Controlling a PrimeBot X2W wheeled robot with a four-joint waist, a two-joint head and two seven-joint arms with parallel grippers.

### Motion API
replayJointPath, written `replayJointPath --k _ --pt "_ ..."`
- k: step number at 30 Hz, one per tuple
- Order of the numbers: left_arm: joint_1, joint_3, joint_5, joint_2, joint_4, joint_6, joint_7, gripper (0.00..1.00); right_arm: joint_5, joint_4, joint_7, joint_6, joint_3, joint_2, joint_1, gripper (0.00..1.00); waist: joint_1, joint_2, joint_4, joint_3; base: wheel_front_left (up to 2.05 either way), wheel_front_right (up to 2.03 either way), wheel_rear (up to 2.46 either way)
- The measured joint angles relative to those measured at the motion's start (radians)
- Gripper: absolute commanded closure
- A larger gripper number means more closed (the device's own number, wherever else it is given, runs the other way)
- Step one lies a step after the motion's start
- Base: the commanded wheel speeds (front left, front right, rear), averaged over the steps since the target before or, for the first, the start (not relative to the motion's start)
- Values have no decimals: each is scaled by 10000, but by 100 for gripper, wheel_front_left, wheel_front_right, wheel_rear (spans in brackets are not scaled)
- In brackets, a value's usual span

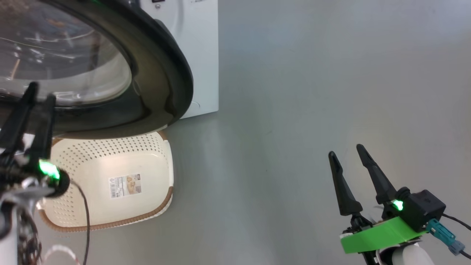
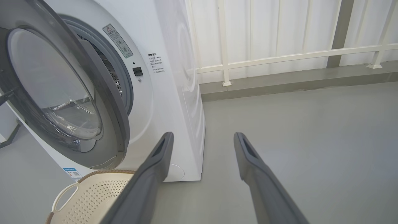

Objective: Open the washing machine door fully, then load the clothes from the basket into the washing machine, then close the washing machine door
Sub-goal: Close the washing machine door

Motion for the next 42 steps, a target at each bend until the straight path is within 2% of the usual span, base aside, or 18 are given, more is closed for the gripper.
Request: replayJointPath --k 4,10,17,20,24,30,32,37,42 --pt "1017 410 63 -380 -1187 0 -247 0 0 -2 0 0 -111 0 164 0 -1 0 113 -135 0 0 0" --pt "2122 761 341 -909 -2209 -2 -846 0 -6 -12 0 0 -169 2 340 0 0 0 321 -348 0 0 0" --pt "3076 825 1586 -1149 -3436 -2 -2240 0 -19 -25 0 0 -236 4 471 0 -1 0 570 -614 0 0 0" --pt "3401 658 2838 -1147 -3963 -2 -3135 0 -21 -29 0 0 -311 4 647 0 -1 0 689 -712 0 0 0" --pt "4043 -61 5446 -1072 -4516 -2 -4608 0 -134 -63 4 0 -416 6 734 0 -1 -1 817 -849 0 0 0" --pt "5208 -1229 9963 -336 -4587 10 -6713 0 -228 -186 31 0 -543 10 783 0 -1 0 992 -1085 0 0 0" --pt "5480 -1542 11260 -207 -4500 188 -7125 0 -272 -226 46 0 -612 15 919 0 -2 0 1047 -1179 0 0 0" --pt "5983 -2305 13129 -207 -4307 696 -7695 0 -441 -270 176 0 -732 19 1254 0 -1 0 1175 -1436 0 0 0" --pt "6341 -2681 14303 -125 -3960 1191 -7914 0 -548 -313 334 0 -761 33 1618 0 -1 0 1280 -1739 0 0 0"
